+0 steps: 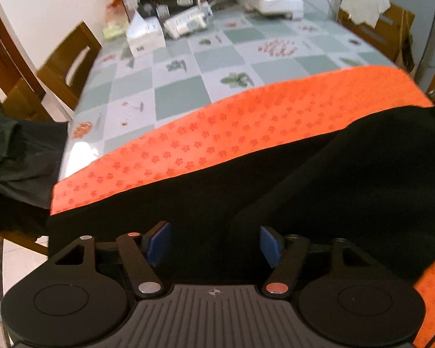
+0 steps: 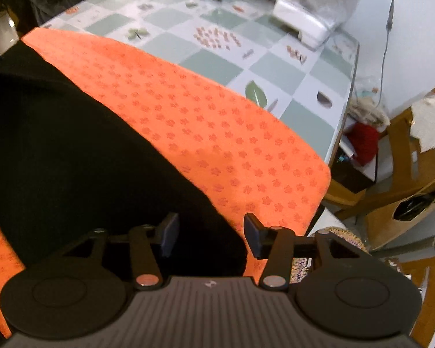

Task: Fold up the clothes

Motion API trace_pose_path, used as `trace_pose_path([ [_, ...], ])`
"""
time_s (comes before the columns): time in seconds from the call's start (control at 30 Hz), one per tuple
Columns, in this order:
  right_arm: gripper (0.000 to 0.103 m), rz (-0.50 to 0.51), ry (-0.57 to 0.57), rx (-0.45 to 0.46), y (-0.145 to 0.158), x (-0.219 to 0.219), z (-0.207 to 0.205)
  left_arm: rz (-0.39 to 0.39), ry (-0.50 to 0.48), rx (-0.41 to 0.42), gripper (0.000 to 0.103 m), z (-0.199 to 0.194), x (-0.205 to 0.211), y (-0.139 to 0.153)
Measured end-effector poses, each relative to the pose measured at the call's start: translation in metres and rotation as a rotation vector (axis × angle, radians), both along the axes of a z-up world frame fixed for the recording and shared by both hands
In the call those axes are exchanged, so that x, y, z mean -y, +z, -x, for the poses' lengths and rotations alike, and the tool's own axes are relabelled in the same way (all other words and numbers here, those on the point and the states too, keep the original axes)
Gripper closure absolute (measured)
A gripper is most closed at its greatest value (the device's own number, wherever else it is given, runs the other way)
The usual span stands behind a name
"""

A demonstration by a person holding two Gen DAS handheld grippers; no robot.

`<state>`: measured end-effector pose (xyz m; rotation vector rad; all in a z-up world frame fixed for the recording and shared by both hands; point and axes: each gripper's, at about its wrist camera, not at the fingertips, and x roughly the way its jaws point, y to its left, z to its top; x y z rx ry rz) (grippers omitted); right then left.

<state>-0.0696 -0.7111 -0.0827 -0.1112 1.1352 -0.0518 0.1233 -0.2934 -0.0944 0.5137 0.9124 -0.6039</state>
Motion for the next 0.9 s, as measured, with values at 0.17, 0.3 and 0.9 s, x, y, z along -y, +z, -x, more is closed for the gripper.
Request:
trace_pose_path([
  [0.17,0.045,0.0,0.042,0.06,0.032,-0.035,0.022,0.048,0.018,0.063,0.03,0.028,-0.026,0.027],
  [0.3,0.045,-0.005,0.088,0.097,0.051,-0.072,0.034,0.065,0.028,0.095,0.03,0.051,-0.052,0.037],
  [0.9,0.042,-0.044,0.267,0.191,0.065,-0.297,0.015,0.053,0.027,0.079,0.028,0.124,-0.235,0.016],
])
